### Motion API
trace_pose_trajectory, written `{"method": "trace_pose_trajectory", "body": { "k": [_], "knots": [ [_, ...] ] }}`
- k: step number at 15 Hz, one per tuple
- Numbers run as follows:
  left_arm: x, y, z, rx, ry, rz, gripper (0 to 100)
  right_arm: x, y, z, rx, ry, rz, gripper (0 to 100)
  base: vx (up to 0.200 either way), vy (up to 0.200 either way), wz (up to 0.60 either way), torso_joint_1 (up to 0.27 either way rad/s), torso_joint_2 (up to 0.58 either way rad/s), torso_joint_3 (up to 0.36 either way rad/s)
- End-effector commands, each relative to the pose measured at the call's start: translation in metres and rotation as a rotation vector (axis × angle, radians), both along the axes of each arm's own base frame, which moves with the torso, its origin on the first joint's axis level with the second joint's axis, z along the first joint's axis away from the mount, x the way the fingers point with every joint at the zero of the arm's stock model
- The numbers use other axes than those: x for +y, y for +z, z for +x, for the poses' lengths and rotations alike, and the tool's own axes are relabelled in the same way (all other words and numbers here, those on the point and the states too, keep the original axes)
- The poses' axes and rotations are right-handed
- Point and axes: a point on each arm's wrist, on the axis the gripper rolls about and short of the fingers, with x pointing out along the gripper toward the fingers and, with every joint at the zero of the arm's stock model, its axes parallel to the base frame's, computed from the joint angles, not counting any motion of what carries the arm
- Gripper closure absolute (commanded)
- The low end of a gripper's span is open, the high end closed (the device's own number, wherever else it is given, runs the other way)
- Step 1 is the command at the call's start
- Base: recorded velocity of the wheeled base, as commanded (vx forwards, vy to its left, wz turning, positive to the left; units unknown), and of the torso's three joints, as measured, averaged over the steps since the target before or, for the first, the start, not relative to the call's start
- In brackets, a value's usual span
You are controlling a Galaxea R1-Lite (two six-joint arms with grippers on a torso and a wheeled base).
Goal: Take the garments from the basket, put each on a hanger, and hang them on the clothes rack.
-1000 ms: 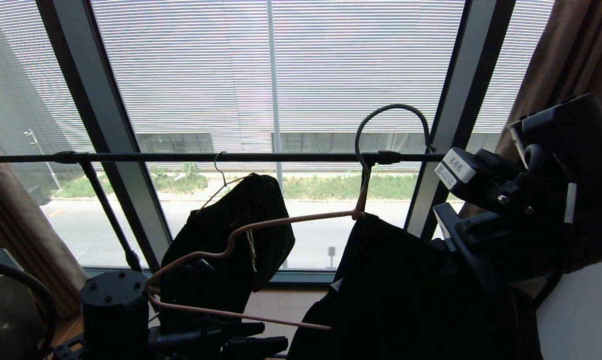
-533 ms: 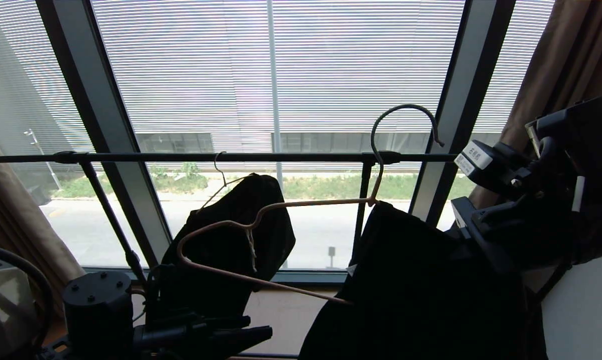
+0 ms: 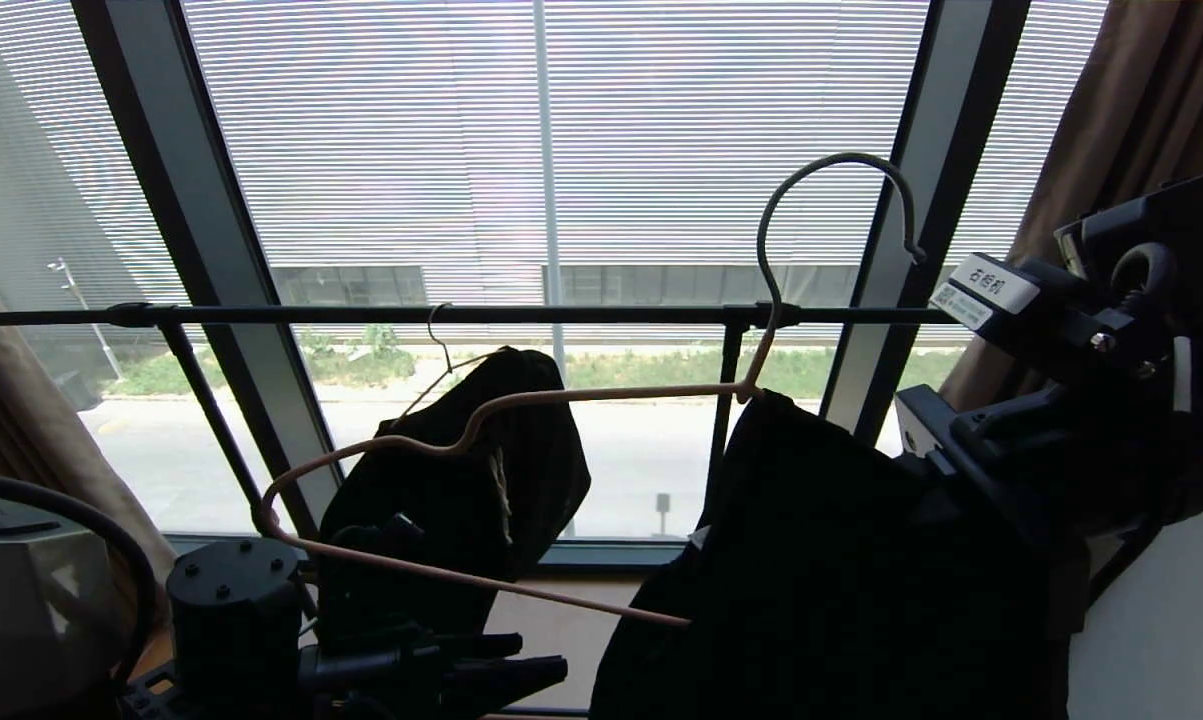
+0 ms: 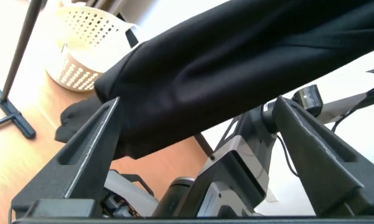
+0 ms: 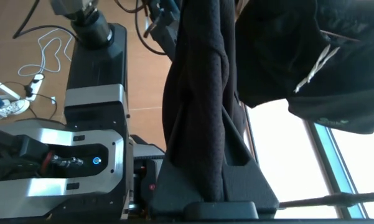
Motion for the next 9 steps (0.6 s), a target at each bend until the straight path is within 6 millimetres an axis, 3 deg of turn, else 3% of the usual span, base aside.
{"method": "trace_pose_trajectory", "body": {
  "k": [1, 9],
  "knots": [
    [-0.014, 0.001, 0.001, -0.018, -0.047, -0.010, 0, 0.007, -0.005, 0.003, 0.017, 0.019, -0.009, 100, 0.000, 0.000, 0.00, 0.000, 0.00, 0.000],
    [-0.036, -0.005, 0.008, -0.031, -0.111, -0.018, 0, 0.016, -0.016, 0.012, 0.030, 0.029, -0.016, 100, 0.000, 0.000, 0.00, 0.000, 0.00, 0.000]
  ]
}}
